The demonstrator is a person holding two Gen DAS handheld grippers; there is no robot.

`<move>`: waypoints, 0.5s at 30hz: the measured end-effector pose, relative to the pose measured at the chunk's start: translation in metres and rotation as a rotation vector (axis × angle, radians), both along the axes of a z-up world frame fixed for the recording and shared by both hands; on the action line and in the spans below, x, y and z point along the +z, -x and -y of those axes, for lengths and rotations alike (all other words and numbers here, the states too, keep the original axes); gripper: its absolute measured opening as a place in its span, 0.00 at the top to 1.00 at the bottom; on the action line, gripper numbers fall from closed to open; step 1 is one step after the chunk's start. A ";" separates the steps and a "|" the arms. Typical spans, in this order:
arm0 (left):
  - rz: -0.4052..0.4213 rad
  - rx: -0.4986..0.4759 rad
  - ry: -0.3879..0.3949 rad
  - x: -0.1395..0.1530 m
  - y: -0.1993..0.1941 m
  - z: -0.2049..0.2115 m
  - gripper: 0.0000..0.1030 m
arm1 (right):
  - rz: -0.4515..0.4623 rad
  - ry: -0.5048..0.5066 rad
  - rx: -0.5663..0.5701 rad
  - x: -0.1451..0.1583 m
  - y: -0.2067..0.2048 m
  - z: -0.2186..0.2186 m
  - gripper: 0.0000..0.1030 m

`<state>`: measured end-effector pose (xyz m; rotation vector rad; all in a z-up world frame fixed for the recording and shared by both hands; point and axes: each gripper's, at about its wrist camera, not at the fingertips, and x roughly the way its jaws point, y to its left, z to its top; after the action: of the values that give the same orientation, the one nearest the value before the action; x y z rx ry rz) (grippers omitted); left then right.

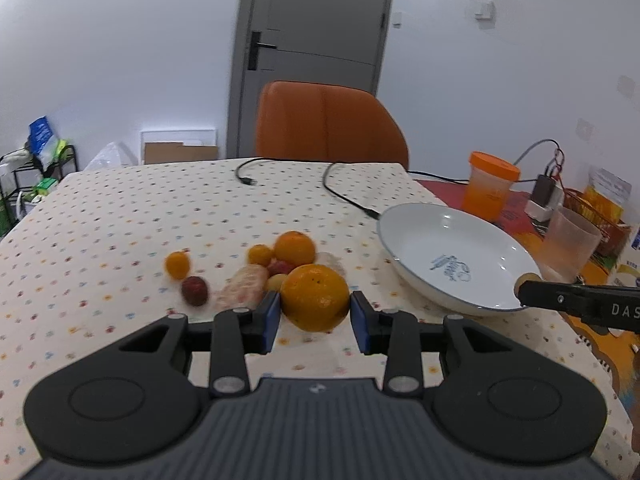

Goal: Organize fruits
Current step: 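Carry both fruits over the white bowl and open both tools to drop them in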

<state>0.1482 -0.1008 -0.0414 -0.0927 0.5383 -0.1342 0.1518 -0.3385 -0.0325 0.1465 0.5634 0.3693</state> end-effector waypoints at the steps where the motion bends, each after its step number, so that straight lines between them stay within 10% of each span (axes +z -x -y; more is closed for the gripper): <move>1: -0.001 -0.009 -0.006 0.000 -0.002 0.004 0.65 | 0.000 -0.007 -0.011 -0.001 0.000 0.004 0.78; 15: -0.016 -0.113 -0.047 0.003 -0.027 0.049 0.65 | 0.002 -0.053 -0.078 -0.014 -0.015 0.029 0.77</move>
<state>0.1753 -0.1495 -0.0381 -0.0170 0.5627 -0.2312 0.1669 -0.3679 -0.0461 0.2188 0.5444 0.3086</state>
